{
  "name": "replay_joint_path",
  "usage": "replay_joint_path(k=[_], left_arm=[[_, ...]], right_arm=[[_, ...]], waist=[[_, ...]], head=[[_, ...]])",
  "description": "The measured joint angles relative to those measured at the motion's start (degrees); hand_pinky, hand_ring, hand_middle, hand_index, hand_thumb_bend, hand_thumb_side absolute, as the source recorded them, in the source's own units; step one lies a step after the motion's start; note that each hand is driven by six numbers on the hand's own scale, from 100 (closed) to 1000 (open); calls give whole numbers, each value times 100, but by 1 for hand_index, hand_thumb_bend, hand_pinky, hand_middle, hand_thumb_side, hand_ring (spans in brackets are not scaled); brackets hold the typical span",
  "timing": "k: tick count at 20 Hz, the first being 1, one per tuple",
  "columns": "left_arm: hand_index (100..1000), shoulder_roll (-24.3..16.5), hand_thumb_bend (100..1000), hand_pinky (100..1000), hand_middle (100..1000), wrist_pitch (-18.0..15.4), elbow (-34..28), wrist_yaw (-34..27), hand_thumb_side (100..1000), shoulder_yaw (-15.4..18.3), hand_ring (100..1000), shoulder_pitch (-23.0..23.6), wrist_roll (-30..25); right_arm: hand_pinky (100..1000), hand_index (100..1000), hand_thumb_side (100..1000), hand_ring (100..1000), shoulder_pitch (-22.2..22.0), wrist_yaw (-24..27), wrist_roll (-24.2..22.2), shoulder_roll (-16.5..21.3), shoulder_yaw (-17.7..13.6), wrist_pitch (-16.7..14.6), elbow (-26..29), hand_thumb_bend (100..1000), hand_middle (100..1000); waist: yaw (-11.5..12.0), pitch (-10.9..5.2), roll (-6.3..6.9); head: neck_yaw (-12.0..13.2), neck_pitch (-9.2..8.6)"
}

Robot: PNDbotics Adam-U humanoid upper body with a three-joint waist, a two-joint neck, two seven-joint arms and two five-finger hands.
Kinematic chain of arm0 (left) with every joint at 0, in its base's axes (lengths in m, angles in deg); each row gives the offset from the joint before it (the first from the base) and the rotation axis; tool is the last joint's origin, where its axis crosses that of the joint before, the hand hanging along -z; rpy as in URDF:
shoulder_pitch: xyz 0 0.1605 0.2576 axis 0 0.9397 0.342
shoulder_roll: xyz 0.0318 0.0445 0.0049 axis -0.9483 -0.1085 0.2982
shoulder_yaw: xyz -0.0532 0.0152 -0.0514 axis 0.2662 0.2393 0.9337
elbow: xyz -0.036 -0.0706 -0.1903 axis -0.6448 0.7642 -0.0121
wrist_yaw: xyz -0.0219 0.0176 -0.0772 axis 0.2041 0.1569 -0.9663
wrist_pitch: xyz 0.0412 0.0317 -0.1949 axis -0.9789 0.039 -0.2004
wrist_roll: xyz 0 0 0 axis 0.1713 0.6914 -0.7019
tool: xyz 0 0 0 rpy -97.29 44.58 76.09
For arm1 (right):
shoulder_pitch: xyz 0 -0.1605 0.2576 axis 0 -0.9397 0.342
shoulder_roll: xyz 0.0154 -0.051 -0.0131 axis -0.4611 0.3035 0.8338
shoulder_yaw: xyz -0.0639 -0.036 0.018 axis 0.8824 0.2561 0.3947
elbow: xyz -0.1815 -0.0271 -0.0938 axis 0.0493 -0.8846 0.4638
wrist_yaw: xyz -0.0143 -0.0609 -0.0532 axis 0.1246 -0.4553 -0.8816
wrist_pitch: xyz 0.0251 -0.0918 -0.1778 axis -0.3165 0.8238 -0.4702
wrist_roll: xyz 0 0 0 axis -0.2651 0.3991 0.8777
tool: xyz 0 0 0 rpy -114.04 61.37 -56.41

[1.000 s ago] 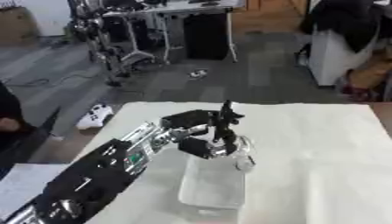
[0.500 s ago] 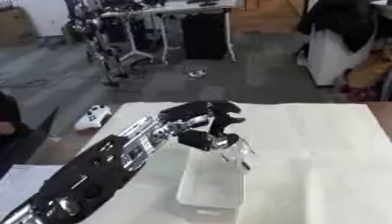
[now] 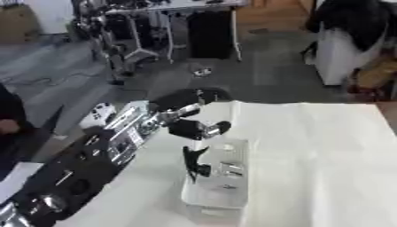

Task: Pick up objects on the table and place them in the box.

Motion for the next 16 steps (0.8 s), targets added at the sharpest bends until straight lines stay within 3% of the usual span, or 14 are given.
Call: replay_joint_path(k=[7,8,9,12,16], left_arm=[[955,-314,227,943,923,132,-315,-10,1000,286,936,197,178],[954,-369,101,942,922,170,-365,-29,1000,349,935,237,236],[951,-416,229,938,920,202,-416,-52,1000,408,932,279,293],[949,-533,230,934,918,289,-578,-124,1000,550,928,383,447],[932,-618,231,858,886,424,-757,-222,1000,727,875,576,723]], right_arm=[[375,913,1000,386,-38,-5,15,48,-3,13,0,424,479],[375,913,1000,386,-38,-8,21,48,-3,18,0,433,479],[375,912,1000,387,-38,-11,23,49,-3,20,0,423,479],[375,912,1000,387,-41,-20,37,52,-4,12,0,423,479],[375,912,1000,387,-46,-37,58,77,-7,12,0,423,480]], waist=[[58,0,-5],[71,0,-4],[72,-1,-4],[107,-9,0],[154,-22,1]], head=[[-5,-9],[-10,-19],[-25,-49],[-117,-150],[-184,-224]])
